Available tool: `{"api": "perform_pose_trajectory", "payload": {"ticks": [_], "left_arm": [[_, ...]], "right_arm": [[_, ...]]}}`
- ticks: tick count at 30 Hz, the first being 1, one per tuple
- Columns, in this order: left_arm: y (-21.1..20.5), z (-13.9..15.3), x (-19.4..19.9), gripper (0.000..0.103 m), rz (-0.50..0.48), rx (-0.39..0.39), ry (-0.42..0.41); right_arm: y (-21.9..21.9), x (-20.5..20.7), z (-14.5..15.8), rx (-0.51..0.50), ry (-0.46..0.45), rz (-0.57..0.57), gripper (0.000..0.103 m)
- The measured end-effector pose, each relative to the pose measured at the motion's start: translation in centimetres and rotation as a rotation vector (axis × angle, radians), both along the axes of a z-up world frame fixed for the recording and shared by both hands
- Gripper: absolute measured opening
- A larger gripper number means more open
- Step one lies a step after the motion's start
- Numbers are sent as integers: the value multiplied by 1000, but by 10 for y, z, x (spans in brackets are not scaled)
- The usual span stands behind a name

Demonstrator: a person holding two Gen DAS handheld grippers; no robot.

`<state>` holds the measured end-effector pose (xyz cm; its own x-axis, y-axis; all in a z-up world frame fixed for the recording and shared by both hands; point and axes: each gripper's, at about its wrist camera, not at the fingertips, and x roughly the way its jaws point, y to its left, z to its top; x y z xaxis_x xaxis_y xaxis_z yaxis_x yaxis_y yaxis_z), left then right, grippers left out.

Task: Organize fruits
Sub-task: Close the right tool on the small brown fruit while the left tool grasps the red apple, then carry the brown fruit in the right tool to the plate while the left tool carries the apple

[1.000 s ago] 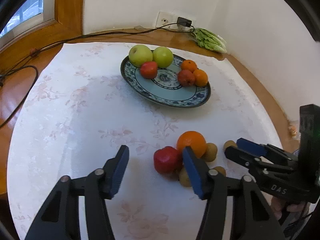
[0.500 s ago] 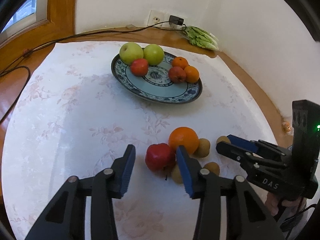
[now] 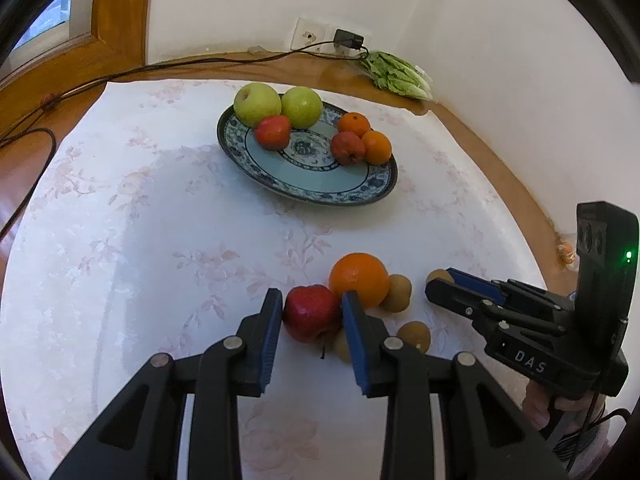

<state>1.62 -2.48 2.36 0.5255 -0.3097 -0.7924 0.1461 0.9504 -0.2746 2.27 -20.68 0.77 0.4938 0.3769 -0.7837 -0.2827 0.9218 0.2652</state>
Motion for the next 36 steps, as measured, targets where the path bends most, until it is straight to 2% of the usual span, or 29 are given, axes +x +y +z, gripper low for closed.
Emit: {"api": "perform_pose_trajectory", "payload": {"ticks": [17, 36], "left_arm": [[4, 17, 2, 32, 26, 34, -48], [6, 40, 37, 32, 47, 85, -118]], "right_arm": [[4, -4, 12, 13, -26, 17, 27], [17, 15, 39, 7, -61, 64, 27]]}}
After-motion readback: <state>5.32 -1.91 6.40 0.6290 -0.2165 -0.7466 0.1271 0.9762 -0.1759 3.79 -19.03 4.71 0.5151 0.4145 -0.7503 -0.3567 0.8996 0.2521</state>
